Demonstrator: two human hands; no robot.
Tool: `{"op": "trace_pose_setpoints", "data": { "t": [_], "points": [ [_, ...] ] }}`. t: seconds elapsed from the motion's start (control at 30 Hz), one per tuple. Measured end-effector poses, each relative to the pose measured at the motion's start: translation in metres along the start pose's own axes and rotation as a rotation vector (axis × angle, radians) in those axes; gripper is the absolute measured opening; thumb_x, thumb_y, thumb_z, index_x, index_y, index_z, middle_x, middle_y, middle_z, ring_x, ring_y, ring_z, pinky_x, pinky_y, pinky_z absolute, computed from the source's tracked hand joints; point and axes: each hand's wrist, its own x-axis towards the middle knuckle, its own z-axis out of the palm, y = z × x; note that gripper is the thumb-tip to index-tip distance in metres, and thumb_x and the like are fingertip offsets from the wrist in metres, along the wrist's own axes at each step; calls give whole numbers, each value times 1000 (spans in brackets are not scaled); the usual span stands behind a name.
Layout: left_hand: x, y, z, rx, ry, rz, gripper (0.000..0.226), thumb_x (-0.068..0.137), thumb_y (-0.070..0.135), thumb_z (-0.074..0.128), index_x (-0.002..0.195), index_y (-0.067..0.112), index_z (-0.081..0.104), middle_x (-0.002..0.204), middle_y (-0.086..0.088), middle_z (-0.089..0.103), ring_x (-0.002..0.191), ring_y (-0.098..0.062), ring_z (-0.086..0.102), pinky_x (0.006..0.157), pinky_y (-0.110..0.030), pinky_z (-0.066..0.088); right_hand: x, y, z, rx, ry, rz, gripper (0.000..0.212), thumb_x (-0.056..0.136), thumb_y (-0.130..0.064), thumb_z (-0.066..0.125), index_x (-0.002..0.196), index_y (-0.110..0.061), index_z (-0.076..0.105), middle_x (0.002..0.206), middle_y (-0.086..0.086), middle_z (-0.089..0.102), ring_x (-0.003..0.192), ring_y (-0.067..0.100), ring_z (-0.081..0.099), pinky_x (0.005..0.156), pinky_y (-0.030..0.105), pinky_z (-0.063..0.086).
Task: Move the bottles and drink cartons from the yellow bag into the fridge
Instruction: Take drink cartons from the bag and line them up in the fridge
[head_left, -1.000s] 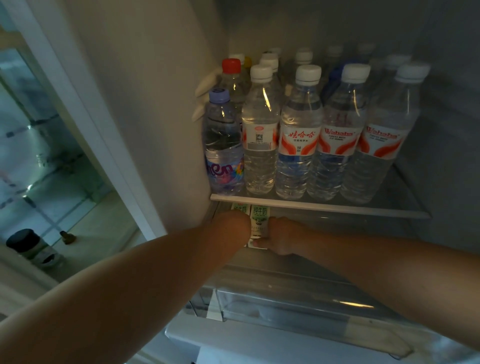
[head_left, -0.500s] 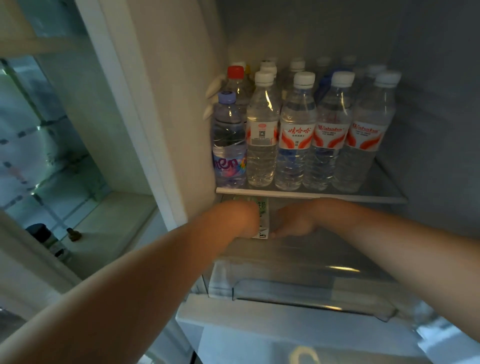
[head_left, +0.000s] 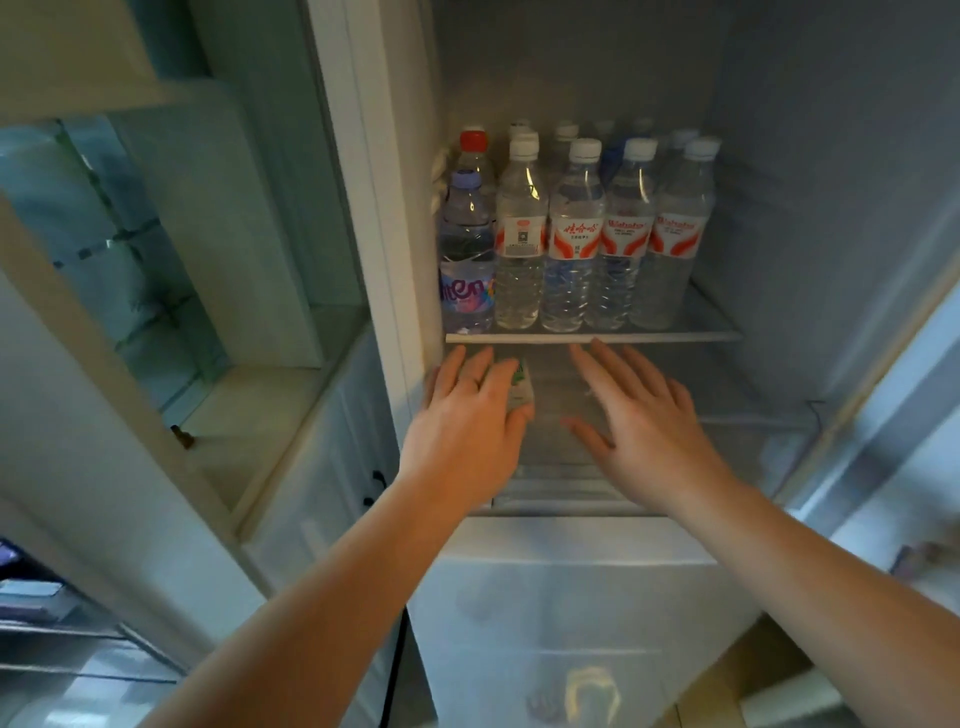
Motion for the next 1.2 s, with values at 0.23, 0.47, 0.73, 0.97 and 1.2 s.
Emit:
{"op": "trace_pose_setpoints", "data": {
  "t": [0.23, 0.47, 0.73, 0.97, 1.2],
  "points": [
    [-94, -4, 15, 89, -14, -73, 72, 96, 67, 11, 156, 32, -5, 165, 0, -11, 149, -25, -23, 120, -44, -11, -64, -24, 25, -64, -72, 80, 77, 88, -74, 12, 150, -42, -22, 160, -11, -28, 146, 22, -29, 118, 57, -8],
    [-192, 5, 35, 85, -115, -291, 77, 91, 73, 5, 153, 35, -20, 161, 3, -26, 143, -22, -36, 114, -41, -22, -123, -49, 59, 19, -194, 25, 77, 88, -74, 10, 149, -42, -24, 158, -12, -32, 144, 22, -34, 116, 54, -18],
    [-305, 56, 50, 107, -142, -592, 80, 89, 76, 1, 153, 34, -21, 161, 3, -26, 142, -20, -38, 115, -43, -22, -210, -35, 85, 76, -395, -118, 76, 90, -72, 10, 149, -41, -26, 158, -11, -33, 144, 24, -34, 117, 55, -17],
    [-389, 144, 61, 122, -170, -805, 76, 92, 72, 8, 154, 36, -18, 160, 5, -27, 142, -20, -38, 114, -43, -24, -293, -6, 81, 110, -518, -274, 74, 94, -69, 15, 150, -40, -23, 160, -11, -28, 146, 25, -31, 117, 56, -15],
    [-451, 222, 65, 159, -218, -927, 79, 88, 76, -3, 153, 36, -20, 158, 6, -31, 141, -20, -40, 115, -45, -25, -363, 24, 58, 82, -591, -370, 72, 95, -68, 14, 149, -40, -25, 161, -9, -27, 146, 26, -31, 115, 57, -16]
  ]
}}
